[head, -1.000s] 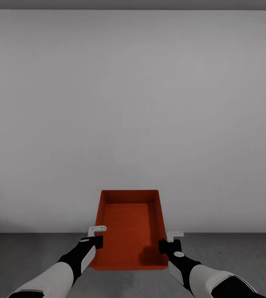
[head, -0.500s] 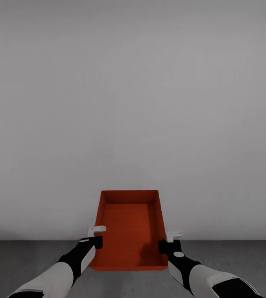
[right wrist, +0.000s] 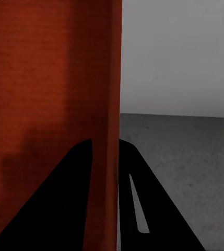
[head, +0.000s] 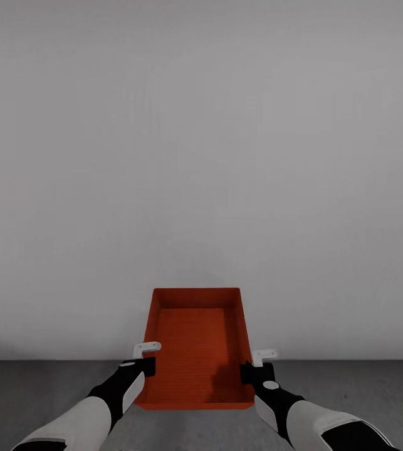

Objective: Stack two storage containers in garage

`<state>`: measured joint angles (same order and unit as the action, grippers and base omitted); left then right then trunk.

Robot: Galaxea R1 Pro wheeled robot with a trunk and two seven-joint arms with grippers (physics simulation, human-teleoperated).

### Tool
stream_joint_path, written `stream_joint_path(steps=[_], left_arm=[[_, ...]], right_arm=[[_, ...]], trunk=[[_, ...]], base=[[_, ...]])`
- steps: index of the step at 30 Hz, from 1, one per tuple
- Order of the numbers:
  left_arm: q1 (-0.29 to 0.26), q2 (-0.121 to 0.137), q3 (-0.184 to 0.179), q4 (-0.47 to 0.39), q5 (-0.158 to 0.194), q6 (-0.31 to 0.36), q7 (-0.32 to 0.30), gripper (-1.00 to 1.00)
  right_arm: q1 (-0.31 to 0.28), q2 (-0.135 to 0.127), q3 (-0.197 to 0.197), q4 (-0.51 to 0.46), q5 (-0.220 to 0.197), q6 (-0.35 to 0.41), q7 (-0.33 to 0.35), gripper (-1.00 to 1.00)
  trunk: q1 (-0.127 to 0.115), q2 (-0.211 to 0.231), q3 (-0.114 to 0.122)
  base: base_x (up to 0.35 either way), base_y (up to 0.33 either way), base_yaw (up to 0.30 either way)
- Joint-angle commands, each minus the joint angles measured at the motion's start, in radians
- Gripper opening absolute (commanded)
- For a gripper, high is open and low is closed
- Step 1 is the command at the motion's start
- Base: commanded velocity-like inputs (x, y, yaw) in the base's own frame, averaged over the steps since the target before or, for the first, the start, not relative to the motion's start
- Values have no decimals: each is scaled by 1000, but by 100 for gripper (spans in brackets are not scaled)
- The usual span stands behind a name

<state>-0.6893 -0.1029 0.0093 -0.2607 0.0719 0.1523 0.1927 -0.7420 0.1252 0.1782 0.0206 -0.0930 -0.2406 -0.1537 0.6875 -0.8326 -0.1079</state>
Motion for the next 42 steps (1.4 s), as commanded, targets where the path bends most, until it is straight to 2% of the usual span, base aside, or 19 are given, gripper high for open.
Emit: stream_joint_path(steps=[1, 42], left_arm=[[-1, 0, 38, -9, -7, -62, 8, -100], [-1, 0, 38, -9, -7, -62, 8, -100]], right_arm=[[0, 1, -37, 2, 4, -2, 16, -100], [0, 1, -37, 2, 4, -2, 16, -100]], trunk=[[0, -1, -3], [0, -1, -68]], base=[[0, 0, 0], [0, 0, 0]])
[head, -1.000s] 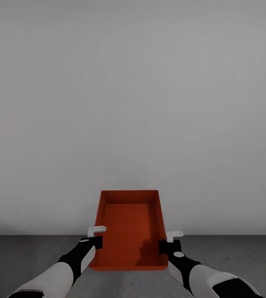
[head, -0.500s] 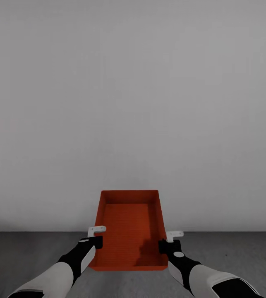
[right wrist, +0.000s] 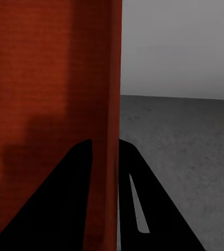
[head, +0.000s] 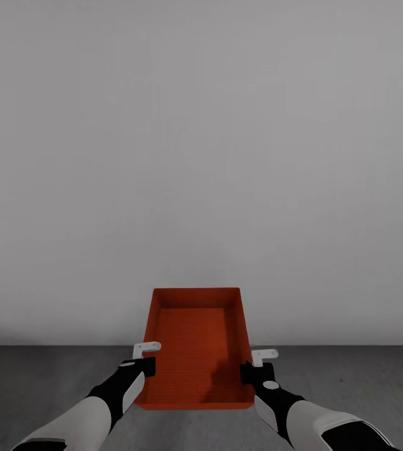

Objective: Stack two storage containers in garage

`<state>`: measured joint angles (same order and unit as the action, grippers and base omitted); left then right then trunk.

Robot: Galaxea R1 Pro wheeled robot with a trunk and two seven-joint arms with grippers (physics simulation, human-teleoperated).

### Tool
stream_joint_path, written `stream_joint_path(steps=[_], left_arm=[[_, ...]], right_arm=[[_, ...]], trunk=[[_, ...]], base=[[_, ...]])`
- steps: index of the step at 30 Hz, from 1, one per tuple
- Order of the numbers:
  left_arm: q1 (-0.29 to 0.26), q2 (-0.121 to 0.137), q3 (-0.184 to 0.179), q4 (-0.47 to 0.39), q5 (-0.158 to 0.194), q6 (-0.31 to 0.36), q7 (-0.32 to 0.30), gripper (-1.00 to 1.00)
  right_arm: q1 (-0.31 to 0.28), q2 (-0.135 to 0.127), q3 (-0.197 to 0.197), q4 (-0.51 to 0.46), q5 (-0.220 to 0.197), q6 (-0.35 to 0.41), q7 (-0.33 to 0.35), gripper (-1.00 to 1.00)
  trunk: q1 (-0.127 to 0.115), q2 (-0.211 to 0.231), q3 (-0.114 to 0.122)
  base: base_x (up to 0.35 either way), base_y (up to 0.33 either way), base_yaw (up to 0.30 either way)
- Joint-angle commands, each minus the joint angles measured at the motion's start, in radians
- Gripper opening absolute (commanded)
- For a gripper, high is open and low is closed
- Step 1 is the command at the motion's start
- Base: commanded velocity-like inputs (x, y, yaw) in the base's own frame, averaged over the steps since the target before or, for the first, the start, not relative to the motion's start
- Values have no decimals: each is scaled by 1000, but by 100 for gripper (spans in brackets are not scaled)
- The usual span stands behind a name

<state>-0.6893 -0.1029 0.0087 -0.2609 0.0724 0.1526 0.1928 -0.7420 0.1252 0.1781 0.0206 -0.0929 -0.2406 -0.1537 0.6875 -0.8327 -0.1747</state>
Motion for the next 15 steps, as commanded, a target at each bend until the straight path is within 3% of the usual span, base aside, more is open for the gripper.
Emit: stream_joint_path(steps=[1, 15], left_arm=[[-1, 0, 39, -9, -8, -62, 8, -100], [-1, 0, 38, -9, -8, -62, 8, -100]], right_arm=[[0, 1, -37, 2, 4, -2, 16, -100], [0, 1, -37, 2, 4, -2, 16, -100]], trunk=[[0, -1, -3], [0, -1, -25]], base=[[0, 0, 0], [0, 0, 0]])
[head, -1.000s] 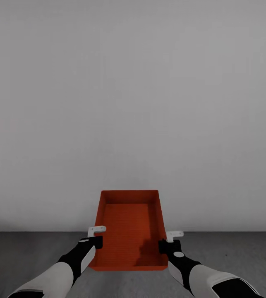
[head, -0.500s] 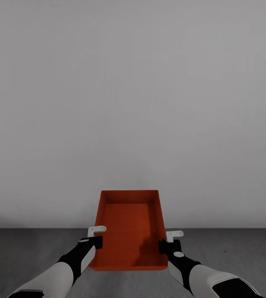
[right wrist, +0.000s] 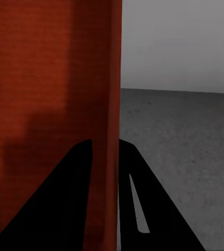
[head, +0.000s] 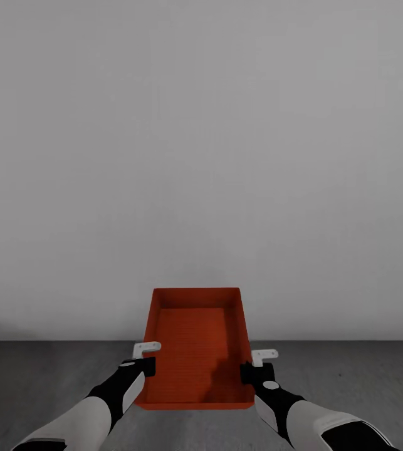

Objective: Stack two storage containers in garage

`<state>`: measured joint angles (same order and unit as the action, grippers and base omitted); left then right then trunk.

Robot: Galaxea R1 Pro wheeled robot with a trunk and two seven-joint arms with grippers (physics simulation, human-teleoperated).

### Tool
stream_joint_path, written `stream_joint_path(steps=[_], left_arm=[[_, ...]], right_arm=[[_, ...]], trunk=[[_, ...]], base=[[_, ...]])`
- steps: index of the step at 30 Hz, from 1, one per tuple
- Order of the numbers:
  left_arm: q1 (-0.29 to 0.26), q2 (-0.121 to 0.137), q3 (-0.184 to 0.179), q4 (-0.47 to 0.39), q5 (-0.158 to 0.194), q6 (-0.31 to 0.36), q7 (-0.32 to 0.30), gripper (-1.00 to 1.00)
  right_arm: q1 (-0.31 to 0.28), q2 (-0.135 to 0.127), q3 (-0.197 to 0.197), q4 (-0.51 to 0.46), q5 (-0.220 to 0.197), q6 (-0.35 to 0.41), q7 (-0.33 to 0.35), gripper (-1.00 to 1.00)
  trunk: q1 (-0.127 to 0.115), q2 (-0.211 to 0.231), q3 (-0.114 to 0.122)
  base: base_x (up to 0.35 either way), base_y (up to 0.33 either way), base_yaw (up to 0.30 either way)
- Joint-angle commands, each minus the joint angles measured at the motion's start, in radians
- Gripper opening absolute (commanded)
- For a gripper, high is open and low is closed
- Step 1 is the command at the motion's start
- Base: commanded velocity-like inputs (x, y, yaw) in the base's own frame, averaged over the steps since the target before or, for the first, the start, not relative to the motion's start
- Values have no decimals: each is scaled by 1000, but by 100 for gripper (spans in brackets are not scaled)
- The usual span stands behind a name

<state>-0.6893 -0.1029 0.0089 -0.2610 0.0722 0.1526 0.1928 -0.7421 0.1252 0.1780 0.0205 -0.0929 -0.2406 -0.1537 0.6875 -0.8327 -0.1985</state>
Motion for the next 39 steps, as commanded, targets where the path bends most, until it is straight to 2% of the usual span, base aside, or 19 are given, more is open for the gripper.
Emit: stream_joint_path(steps=[1, 23, 30, 39], left_arm=[[-1, 0, 38, -9, -8, -62, 8, -100], [-1, 0, 39, -9, -8, -62, 8, -100], [-1, 0, 39, -8, -8, -62, 8, -100], [-1, 0, 38, -7, -8, -62, 8, -100]], right_arm=[[0, 1, -37, 2, 4, -2, 16, -100], [0, 0, -37, 2, 4, -2, 16, -100], [0, -1, -37, 2, -31, -2, 16, -100], [0, -1, -37, 2, -37, -2, 16, -100]], trunk=[[0, -1, -3], [0, -1, -37], [0, -1, -39], [0, -1, -39]], base=[[0, 0, 0], [0, 0, 0], [0, 0, 0], [0, 0, 0]])
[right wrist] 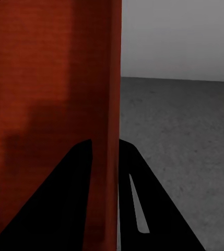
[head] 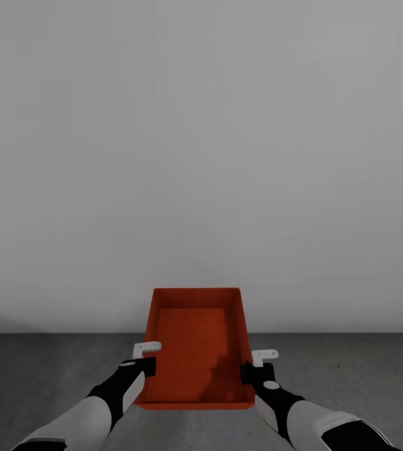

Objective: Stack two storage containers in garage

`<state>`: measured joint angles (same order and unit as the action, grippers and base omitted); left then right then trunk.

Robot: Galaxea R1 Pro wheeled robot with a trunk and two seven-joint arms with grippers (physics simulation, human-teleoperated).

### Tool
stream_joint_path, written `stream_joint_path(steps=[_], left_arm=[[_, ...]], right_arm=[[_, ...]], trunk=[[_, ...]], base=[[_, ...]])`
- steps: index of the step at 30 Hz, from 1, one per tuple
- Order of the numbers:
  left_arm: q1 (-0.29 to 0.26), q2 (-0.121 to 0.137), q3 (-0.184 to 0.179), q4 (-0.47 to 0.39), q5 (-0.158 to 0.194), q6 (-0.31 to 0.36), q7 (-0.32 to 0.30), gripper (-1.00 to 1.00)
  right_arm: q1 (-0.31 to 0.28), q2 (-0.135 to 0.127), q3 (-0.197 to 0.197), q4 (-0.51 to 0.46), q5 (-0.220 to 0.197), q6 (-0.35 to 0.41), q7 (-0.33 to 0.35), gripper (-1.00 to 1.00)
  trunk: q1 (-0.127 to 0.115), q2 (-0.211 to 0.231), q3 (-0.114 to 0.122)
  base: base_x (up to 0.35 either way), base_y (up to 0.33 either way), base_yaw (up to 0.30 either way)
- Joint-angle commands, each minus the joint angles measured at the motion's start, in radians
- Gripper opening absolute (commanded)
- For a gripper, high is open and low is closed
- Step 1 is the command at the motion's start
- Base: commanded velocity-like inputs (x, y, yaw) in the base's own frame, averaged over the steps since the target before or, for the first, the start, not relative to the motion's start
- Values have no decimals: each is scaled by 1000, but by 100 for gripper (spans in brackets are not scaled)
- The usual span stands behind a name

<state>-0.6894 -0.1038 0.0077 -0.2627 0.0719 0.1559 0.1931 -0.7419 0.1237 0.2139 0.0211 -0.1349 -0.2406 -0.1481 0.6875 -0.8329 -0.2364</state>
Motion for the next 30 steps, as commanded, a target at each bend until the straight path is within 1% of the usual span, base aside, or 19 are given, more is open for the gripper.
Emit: stream_joint_path(steps=[1, 9, 30], left_arm=[[-1, 1, 40, -6, -7, -65, 8, -100], [-1, 1, 40, -6, -7, -65, 8, -100], [-1, 2, 40, -4, -8, -65, 8, -100]], right_arm=[[-1, 1, -73, 2, 5, -2, 10, -100], [-1, 0, -73, 2, 4, -2, 10, -100], [-1, 2, -73, 10, 3, -2, 10, -100]], trunk=[[0, -1, -1], [0, -1, -3], [0, -1, -36]], base=[[0, 0, 0], [0, 0, 0], [0, 0, 0]])
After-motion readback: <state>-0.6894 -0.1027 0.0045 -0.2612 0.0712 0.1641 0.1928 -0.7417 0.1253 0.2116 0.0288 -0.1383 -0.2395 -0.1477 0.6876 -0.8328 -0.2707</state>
